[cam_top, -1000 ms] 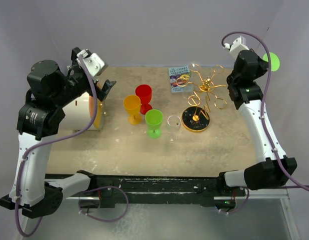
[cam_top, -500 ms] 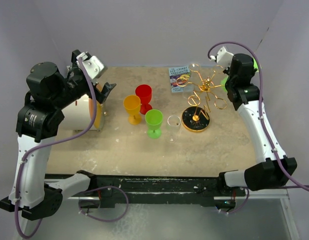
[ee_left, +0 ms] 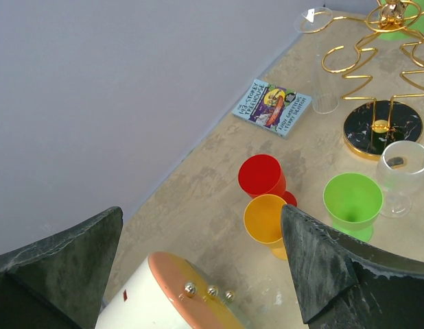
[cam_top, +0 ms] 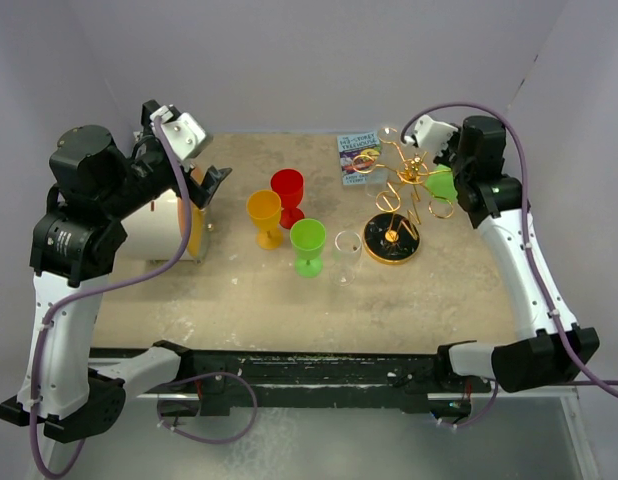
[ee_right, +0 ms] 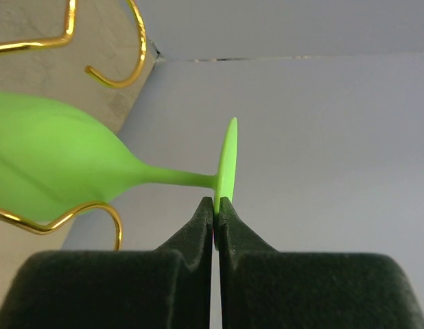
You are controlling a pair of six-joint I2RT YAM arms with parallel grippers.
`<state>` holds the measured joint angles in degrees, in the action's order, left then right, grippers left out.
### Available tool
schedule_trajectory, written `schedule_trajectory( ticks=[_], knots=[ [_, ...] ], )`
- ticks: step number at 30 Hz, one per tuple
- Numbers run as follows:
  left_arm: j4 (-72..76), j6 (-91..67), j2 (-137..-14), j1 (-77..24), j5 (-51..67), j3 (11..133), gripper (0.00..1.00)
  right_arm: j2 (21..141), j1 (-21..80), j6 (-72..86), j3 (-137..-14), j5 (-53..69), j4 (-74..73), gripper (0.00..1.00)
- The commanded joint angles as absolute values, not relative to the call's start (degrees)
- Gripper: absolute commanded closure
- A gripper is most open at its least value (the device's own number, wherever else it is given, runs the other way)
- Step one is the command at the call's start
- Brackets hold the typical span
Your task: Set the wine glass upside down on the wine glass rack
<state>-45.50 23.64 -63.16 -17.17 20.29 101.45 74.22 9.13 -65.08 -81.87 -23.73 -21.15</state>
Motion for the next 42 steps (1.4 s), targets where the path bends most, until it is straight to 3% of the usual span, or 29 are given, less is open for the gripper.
schedule_trajectory(
  ticks=[1, 13, 42],
  knots=[
    [-44.06, 24.06, -63.10, -16.47, 21.84, 102.51, 0.01, 73.49, 9.47, -68.89, -86.04, -16.01, -25.91, 1.00],
    [-43.95, 23.99, -63.01, -16.21, 22.30, 102.62, 0.01, 74.75, 10.80, -72.07, -88.74, -8.18, -30.24, 1.00],
    [-43.79, 23.47, -62.35, -15.12, 23.46, 102.73, 0.01, 78.19, 11.43, -78.86, -88.53, -2.74, -26.74, 1.00]
  ],
)
